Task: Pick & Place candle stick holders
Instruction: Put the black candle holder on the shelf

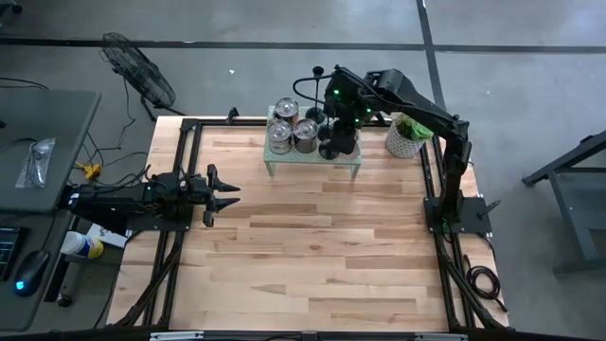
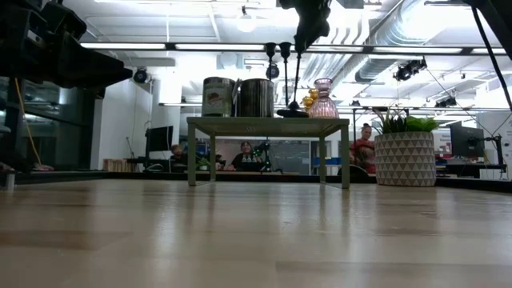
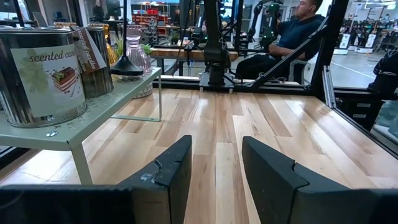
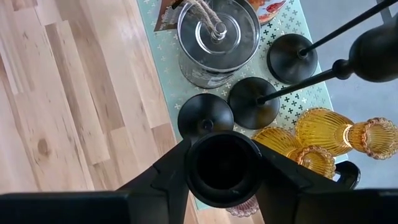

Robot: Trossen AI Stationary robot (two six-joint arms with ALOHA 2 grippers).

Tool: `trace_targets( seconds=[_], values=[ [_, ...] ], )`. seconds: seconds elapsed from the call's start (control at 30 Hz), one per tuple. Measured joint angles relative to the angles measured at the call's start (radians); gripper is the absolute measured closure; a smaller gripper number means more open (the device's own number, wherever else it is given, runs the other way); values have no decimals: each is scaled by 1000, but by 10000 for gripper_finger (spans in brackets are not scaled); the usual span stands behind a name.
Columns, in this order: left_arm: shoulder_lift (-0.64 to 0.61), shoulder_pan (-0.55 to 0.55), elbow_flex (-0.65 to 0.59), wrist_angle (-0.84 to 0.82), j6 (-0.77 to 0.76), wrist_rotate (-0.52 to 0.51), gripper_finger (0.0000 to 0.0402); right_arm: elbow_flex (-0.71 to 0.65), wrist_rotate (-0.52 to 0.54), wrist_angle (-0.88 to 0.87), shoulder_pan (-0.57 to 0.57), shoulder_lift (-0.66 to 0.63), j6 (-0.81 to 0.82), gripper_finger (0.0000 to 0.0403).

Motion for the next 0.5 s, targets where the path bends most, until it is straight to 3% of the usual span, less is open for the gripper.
trace_targets(
  seconds=[0.5],
  values=[
    [0,0,0,0,0,0,263,-1,5,0,1,0,-19,257]
  ],
)
